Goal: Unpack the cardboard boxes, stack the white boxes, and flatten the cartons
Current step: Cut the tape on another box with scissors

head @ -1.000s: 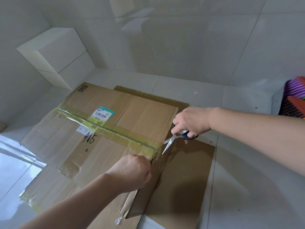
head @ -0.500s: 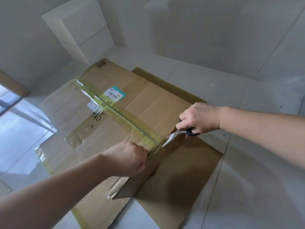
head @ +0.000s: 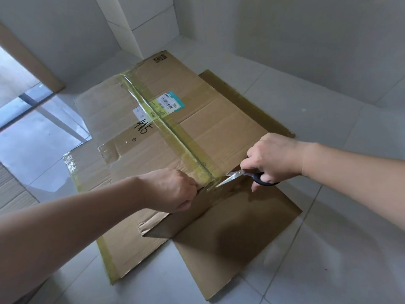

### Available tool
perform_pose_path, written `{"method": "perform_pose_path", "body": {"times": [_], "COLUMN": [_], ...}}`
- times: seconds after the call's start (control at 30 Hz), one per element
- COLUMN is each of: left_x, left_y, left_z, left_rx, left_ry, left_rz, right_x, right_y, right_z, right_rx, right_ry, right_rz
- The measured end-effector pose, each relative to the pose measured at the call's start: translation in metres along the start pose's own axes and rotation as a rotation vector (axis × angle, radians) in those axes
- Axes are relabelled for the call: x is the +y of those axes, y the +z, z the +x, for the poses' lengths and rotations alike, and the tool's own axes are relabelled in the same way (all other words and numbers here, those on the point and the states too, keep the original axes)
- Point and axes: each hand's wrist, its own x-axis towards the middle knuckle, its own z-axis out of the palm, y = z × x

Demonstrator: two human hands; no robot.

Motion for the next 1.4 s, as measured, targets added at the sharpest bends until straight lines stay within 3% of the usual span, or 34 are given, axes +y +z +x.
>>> {"method": "perform_pose_path", "body": {"times": [0.17, 0.4, 0.67, 0.83, 0.93, 1.1, 1.3, 1.4], "left_x": [-0.001, 0.002, -0.001, 0.001, 0.002, 0.0, 0.005, 0.006], "left_y": [0.002, 0.0, 0.001, 0.002, 0.002, -0.004, -0.007, -0.008], "left_z": [-0.006, -0.008, -0.008, -0.008, -0.007, -0.002, 0.007, 0.016], "left_rx": [0.022, 0.063, 0.058, 0.039, 0.04, 0.048, 0.061, 0.071], "left_ry": [-0.008, 0.0, 0.006, 0.016, 0.016, 0.002, -0.006, -0.009], "left_rz": [0.001, 0.005, 0.007, -0.007, -0.017, -0.018, -0.037, -0.043], "right_x": [-0.003, -0.007, -0.029, -0.029, -0.022, -0.026, -0.075, -0.073], "right_y": [-0.003, -0.011, -0.005, -0.008, -0.008, -0.007, 0.0, -0.005], "right_z": [0.0, 0.0, -0.001, -0.005, -0.005, -0.011, -0.019, -0.021], "right_rx": [0.16, 0.098, 0.036, 0.165, 0.139, -0.021, 0.062, 0.067], "right_ry": [-0.07, -0.049, 0.171, 0.067, 0.028, 0.235, 0.535, 0.562], "right_rz": [0.001, -0.013, 0.021, -0.081, -0.031, 0.165, 0.151, 0.034]}}
